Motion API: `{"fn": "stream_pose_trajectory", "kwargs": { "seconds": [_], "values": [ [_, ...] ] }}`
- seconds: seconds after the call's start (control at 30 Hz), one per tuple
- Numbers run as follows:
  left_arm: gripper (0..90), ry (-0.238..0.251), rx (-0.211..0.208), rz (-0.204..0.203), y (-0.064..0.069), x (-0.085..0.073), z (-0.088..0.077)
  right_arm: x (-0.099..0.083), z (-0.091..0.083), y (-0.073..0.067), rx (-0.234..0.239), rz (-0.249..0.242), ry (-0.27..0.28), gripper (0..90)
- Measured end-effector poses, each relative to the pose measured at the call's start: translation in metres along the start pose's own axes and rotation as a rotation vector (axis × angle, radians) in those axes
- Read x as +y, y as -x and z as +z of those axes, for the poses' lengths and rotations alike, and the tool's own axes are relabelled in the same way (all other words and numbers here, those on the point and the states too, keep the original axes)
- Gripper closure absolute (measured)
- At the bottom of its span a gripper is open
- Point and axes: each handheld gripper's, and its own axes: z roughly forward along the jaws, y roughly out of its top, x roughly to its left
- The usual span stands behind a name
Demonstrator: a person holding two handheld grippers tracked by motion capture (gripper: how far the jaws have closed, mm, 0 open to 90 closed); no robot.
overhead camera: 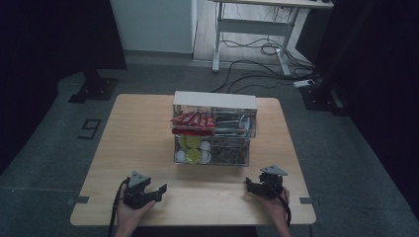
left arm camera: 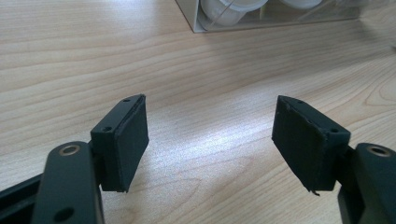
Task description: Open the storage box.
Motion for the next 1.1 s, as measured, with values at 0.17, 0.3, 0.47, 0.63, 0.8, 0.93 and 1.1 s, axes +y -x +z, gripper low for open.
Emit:
{"fn": "stream_pose_trajectory", "kwargs": {
  "seconds": [0.17,0.3,0.47,0.63,0.8,0.93,1.1],
  "values": [
    [27.2,0.010,0.000,-0.006,-0.002,0.002,-0.002,0.000,-0.001,0.001,-0.018,0.021,0.005,16.9],
    [27.2,0.003,-0.003,-0.005,-0.002,0.001,-0.001,-0.001,-0.002,0.003,-0.020,0.045,0.018,21.7],
    [27.1,0.013,-0.023,-0.011,-0.001,0.003,-0.005,-0.003,-0.006,0.004,-0.026,0.056,0.036,26.3],
    [27.0,-0.019,-0.023,-0.009,-0.002,0.000,0.003,-0.002,-0.012,0.005,-0.014,0.048,0.070,29.8],
    [27.4,-0.026,-0.023,-0.006,-0.003,-0.001,0.004,-0.001,-0.019,0.007,0.014,0.055,0.103,35.9],
    [27.8,-0.024,-0.023,-0.007,-0.003,-0.001,0.003,0.002,-0.026,0.006,0.045,0.070,0.137,43.9],
    [27.8,-0.025,-0.022,-0.003,-0.003,-0.001,0.003,0.005,-0.036,0.003,0.057,0.068,0.179,53.4]
  ]
}}
